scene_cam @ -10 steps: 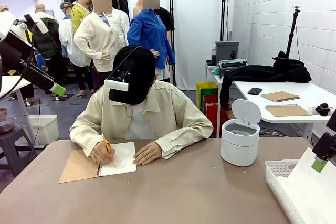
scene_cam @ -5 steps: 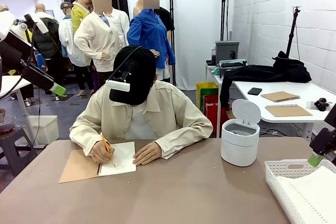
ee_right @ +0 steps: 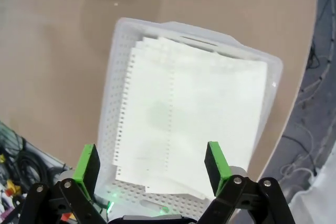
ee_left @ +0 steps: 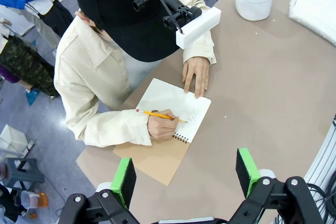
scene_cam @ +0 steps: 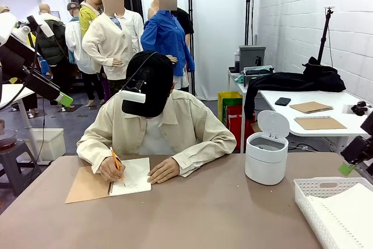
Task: Sort the paper based on its condition.
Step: If a person hands you a paper, place it in the Organizing basket , and if it's crumpled, put it in the Trash can.
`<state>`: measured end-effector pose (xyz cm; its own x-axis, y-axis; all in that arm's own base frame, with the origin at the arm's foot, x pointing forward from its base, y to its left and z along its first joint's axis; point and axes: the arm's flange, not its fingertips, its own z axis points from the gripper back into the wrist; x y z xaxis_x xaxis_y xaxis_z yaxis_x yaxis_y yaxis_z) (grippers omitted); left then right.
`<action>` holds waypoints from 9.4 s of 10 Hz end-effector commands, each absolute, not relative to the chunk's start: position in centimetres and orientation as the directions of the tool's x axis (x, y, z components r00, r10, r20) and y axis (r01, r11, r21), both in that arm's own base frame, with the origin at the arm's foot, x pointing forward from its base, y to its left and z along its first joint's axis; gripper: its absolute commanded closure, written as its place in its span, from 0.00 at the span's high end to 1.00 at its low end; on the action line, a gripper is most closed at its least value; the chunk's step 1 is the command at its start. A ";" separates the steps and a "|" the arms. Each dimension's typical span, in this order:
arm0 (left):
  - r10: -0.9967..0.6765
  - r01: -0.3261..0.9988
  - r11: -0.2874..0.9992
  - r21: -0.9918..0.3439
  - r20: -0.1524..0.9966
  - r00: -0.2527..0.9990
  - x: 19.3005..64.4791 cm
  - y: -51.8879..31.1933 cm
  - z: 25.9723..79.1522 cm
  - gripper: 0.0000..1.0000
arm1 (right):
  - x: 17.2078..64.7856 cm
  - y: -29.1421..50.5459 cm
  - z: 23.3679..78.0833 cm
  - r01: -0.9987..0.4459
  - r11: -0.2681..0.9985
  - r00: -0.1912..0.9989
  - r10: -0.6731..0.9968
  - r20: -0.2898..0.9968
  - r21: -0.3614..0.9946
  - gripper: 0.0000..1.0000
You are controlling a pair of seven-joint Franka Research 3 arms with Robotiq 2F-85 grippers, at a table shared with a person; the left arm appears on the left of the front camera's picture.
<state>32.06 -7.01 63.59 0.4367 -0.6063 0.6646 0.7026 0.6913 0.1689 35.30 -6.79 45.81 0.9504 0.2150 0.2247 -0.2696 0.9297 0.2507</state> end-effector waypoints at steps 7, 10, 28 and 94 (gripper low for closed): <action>-0.610 0.703 0.689 0.175 0.663 0.433 32.1 -6.9 63.6 1.00 | 35.0 -4.3 46.1 -0.412 0.869 0.900 0.340 0.274 0.273 1.00; -0.610 0.703 0.689 0.175 0.663 0.433 32.1 -6.9 63.6 1.00 | 35.4 1.7 47.1 -0.686 0.691 0.721 0.607 0.333 0.226 1.00; -0.610 0.703 0.689 0.175 0.663 0.433 32.1 -6.9 63.6 1.00 | 36.2 26.7 63.8 -0.836 0.547 0.402 0.661 0.634 -0.040 1.00; -0.610 0.703 0.689 0.175 0.663 0.433 32.1 -6.9 63.6 1.00 | 35.4 27.1 65.5 -0.826 0.563 0.408 0.642 0.649 -0.038 1.00</action>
<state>32.06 -7.02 63.59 0.4366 -0.6066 0.6644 0.7027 0.6911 0.1691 35.39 27.12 65.54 0.4082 0.6413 0.6497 -0.8250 0.5638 -0.0382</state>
